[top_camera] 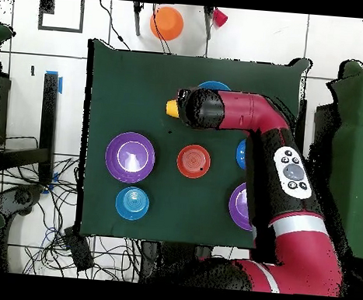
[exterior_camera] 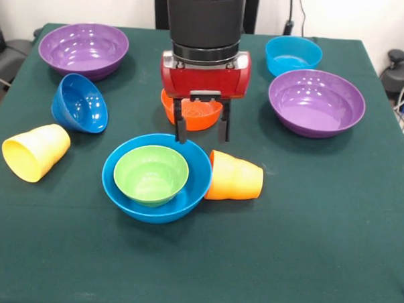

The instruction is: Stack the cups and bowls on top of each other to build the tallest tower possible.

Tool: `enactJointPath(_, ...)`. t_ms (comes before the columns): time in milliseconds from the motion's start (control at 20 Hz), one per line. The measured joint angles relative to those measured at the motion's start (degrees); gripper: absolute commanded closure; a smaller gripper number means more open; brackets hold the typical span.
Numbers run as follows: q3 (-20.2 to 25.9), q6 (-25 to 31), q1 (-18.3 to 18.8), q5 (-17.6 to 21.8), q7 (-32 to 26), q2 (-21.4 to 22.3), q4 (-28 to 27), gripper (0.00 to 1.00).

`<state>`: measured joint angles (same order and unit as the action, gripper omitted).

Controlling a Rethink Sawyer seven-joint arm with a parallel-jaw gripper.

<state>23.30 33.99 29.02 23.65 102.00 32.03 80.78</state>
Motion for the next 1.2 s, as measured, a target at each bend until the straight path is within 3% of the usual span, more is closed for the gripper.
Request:
enactJointPath(300,-1.77,0.00,-0.49,-0.01,0.00,1.41,0.02,0.00)
enactJointPath(850,-2.99,0.01,-1.80,-1.13,0.00,9.20,0.14,0.00)
enactJointPath(1200,-4.88,0.01,-3.22,-1.65,0.00,11.23,0.27,0.00)
